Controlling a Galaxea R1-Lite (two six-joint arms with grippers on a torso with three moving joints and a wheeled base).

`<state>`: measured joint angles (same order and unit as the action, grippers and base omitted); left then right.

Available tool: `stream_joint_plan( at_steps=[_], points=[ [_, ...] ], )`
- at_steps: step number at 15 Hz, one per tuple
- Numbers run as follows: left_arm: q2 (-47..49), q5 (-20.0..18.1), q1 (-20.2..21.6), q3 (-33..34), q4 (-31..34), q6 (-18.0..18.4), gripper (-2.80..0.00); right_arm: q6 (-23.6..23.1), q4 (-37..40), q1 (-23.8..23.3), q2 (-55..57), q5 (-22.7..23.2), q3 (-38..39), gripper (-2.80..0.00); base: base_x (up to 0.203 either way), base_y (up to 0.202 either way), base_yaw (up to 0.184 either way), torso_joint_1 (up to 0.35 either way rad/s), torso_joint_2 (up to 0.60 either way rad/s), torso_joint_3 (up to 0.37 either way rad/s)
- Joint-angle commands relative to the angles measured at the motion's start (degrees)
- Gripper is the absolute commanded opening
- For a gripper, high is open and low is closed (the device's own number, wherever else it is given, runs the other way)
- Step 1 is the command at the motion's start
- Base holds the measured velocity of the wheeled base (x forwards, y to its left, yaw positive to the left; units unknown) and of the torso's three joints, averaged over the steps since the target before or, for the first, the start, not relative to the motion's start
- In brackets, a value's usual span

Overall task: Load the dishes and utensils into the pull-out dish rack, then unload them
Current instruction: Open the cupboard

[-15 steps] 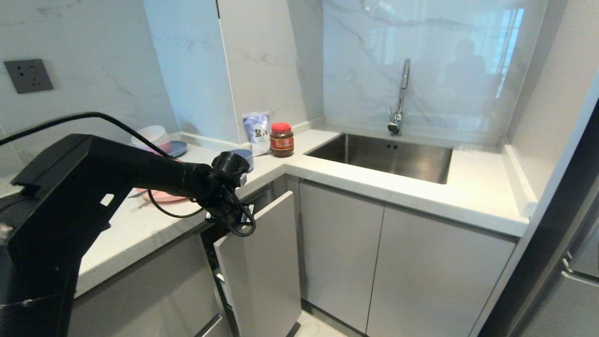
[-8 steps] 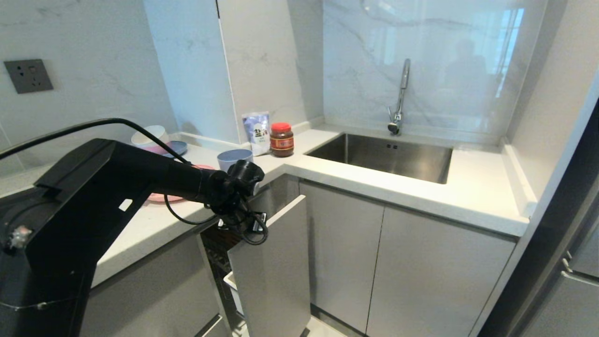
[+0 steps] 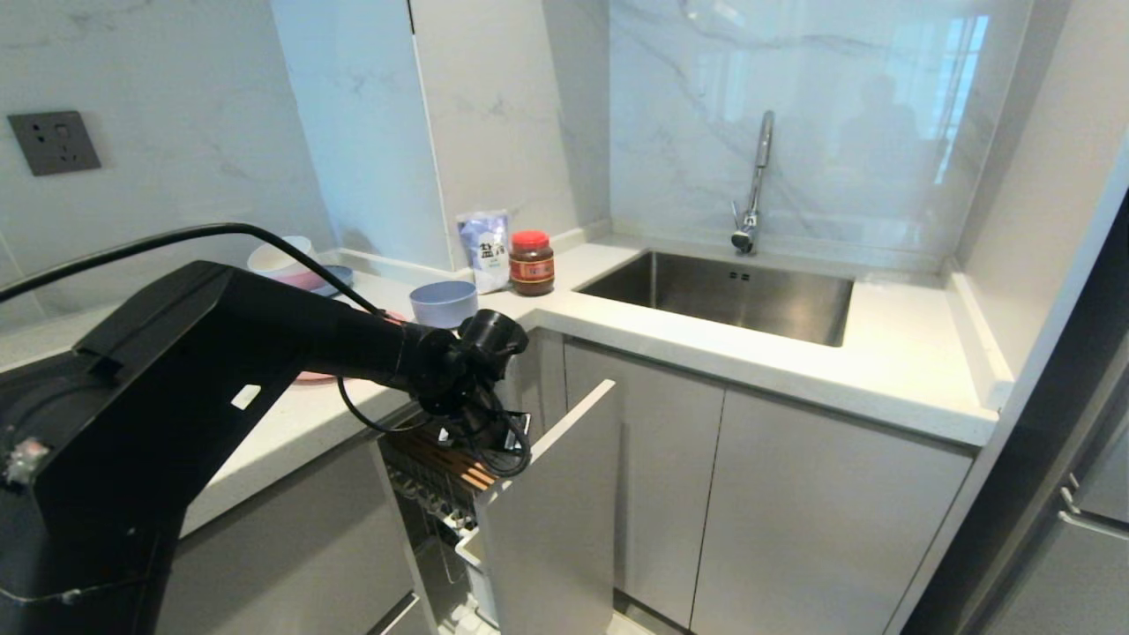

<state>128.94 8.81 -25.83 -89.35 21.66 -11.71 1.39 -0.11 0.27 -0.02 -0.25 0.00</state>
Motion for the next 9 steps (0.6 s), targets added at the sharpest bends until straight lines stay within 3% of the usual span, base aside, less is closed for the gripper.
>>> stream_joint_plan(
  at_steps=[1, 9],
  points=[
    [-0.44, -0.95, -1.49, 0.15, 0.05, -1.53, -2.80, 0.01, -0.07, 0.08, -0.24, -0.01, 0.09, -2.80, 0.000, 0.000, 0.000, 0.000, 0.00, 0.000],
    [-0.44, -3.18, -8.25, 2.39, -0.57, -6.98, -2.80, 0.01, -0.03, 0.06, -0.21, -0.01, 0.09, -2.80, 0.000, 0.000, 0.000, 0.000, 0.00, 0.000]
  ],
)
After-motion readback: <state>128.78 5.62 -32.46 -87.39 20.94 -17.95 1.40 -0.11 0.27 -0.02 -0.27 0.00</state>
